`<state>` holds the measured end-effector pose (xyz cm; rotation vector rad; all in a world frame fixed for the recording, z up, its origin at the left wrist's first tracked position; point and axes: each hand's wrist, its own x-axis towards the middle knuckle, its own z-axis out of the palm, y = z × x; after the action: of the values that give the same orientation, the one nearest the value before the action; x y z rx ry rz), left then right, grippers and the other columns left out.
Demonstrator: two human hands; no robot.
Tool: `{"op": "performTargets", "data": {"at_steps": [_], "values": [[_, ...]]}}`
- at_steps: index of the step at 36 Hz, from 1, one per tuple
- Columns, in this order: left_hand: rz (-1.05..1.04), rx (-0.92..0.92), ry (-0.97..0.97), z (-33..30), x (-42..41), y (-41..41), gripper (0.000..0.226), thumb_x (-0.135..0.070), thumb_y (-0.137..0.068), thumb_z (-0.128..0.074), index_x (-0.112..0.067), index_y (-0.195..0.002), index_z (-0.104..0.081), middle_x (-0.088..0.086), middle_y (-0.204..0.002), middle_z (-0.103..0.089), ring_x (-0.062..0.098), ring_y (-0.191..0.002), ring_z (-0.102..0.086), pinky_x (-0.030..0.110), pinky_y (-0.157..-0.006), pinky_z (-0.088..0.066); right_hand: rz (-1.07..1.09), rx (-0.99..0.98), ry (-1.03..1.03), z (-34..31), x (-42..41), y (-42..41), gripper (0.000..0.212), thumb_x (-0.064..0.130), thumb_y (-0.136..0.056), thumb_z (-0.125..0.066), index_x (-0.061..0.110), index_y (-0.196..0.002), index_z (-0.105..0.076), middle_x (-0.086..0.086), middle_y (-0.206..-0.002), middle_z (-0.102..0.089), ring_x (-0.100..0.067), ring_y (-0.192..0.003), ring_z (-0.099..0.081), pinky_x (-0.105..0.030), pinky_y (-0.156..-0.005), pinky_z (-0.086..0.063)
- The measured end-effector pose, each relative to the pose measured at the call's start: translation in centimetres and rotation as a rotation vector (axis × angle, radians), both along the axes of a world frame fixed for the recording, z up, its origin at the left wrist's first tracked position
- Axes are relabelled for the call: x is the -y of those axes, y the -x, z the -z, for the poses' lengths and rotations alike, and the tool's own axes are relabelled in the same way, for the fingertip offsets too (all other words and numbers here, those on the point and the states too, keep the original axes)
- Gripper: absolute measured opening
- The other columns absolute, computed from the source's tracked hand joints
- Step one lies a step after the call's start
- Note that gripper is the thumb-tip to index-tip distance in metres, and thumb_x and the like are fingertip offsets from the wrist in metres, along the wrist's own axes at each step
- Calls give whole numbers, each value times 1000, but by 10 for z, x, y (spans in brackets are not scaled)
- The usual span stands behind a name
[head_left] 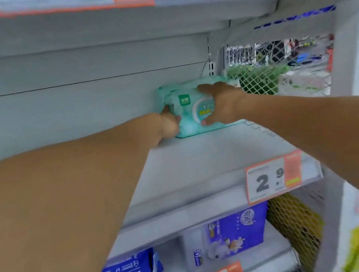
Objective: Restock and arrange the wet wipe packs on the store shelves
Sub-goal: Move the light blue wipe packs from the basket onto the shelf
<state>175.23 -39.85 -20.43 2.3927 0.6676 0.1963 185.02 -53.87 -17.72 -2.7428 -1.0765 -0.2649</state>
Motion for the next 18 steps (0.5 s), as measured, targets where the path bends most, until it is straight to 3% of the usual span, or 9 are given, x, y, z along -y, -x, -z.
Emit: {"op": "performTargets", "data": {"at_steps": [4, 6, 7, 9, 10, 11, 13, 15, 18], "values": [[8, -32, 175, -16, 14, 44, 50, -38, -104, -43, -26, -150, -31, -8, -142, -42, 20, -127, -44, 31, -101, -37, -53, -22, -59, -7, 39, 27, 95, 37, -87, -74, 22, -159, -13, -13, -166, -4, -33, -151, -18, -42, -121, -23], [16, 18, 107, -29, 27, 71, 48, -44, -100, -49, -25, -143, -42, -4, -134, -49, 24, -120, -51, 38, -98, -48, -77, 75, -170, -2, 60, 60, 79, 37, -86, -73, 17, -152, -34, -17, -159, -28, -37, -143, -35, -45, -116, -32], [23, 97, -8, -33, 38, 86, 41, -44, -98, -54, -22, -133, -53, -2, -129, -55, 24, -116, -56, 39, -96, -51, -112, 133, -271, 6, 72, 82, 64, 37, -85, -73, 15, -141, -50, -16, -146, -47, -37, -130, -49, -44, -108, -41], [16, 442, -237, -30, 62, 121, 18, -37, -91, -63, -20, -97, -68, -1, -100, -70, 19, -97, -65, 33, -86, -53, -185, 226, -536, 27, 93, 134, 28, 39, -86, -68, 17, -103, -71, -7, -101, -72, -30, -93, -67, -43, -83, -53], [41, 670, -260, -25, 79, 143, 14, -32, -88, -64, -19, -84, -67, -2, -82, -69, 16, -81, -66, 31, -77, -53, -196, 246, -643, 41, 101, 158, 22, 40, -88, -63, 20, -83, -69, -2, -78, -70, -27, -74, -66, -41, -70, -53], [96, 866, -227, -14, 97, 167, 17, -27, -87, -62, -15, -76, -65, -2, -68, -65, 15, -66, -61, 31, -66, -50, -193, 263, -717, 55, 106, 182, 28, 39, -90, -59, 22, -68, -61, 3, -60, -60, -25, -60, -59, -39, -60, -48], [211, 994, -169, 27, 131, 206, 25, -22, -89, -58, -6, -70, -59, 2, -56, -55, 18, -52, -49, 30, -55, -40, -220, 202, -768, 92, 111, 217, 41, 35, -93, -53, 28, -55, -38, 8, -46, -36, -19, -50, -40, -36, -50, -32], [241, 809, -142, 95, 154, 232, 25, -25, -91, -56, -11, -71, -56, -4, -54, -49, 18, -52, -45, 31, -53, -38, -244, 68, -678, 147, 114, 238, 37, 33, -87, -51, 25, -54, -35, 5, -45, -37, -18, -50, -37, -34, -49, -26], [179, 240, -41, 217, 168, 269, 18, -37, -94, -55, -22, -85, -53, -6, -67, -54, 26, -72, -62, 34, -59, -38, -11, -221, -364, 256, 125, 261, 34, 39, -86, -55, 20, -60, -47, -12, -68, -65, -34, -68, -61, -32, -56, -33]]}}
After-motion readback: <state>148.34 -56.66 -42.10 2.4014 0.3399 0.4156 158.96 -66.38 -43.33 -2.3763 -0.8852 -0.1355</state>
